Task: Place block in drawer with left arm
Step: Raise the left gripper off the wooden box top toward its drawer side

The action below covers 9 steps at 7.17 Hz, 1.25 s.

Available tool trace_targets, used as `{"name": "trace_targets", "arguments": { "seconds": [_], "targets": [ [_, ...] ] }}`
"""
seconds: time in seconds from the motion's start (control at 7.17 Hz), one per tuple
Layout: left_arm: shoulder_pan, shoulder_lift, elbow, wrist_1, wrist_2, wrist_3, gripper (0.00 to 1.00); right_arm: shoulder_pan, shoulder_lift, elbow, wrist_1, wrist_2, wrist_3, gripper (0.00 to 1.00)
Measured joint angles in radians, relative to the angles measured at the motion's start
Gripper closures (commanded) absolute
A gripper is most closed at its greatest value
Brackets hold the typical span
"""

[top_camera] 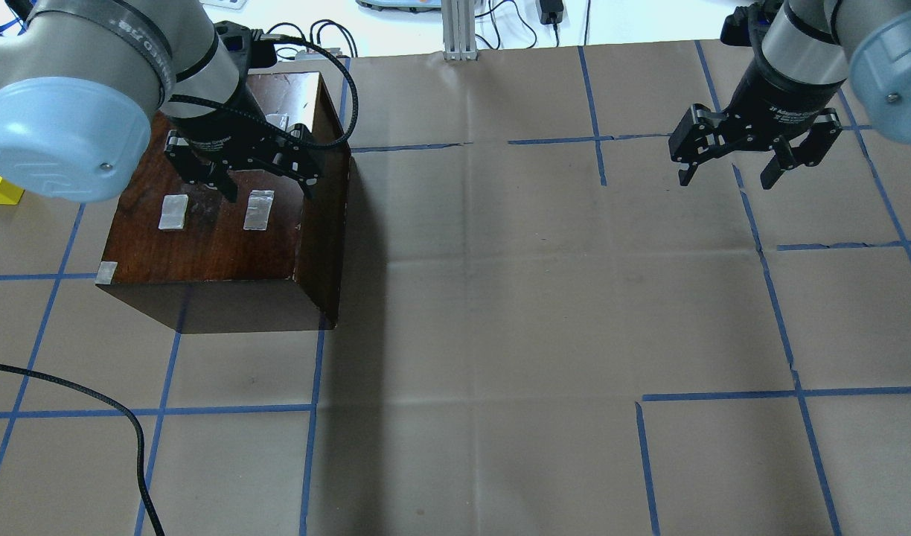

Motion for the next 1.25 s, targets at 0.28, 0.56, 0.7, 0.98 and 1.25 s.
{"name": "trace_targets", "arguments": {
  "seconds": [0.28, 0.56, 0.7, 0.98, 1.25],
  "targets": [
    [-0.001, -0.001, 0.000, -0.002, 0.000, -0.001, 0.01, 0.000, 0.000, 0.000, 0.000, 0.000, 0.000, 0.00],
    [-0.001, -0.003, 0.000, -0.003, 0.000, 0.001, 0.01, 0.000, 0.000, 0.000, -0.001, 0.000, 0.000, 0.00],
    [-0.001, -0.003, 0.000, -0.003, -0.002, 0.002, 0.01, 0.000, 0.000, 0.000, 0.000, 0.000, 0.001, 0.00],
    [0.006, -0.003, 0.002, -0.003, -0.007, 0.006, 0.01, 0.000, 0.000, -0.001, 0.001, 0.000, 0.000, 0.00],
    [0.055, -0.006, 0.013, -0.001, -0.009, 0.031, 0.01, 0.000, 0.000, -0.001, 0.000, 0.000, 0.000, 0.00]
  ]
}}
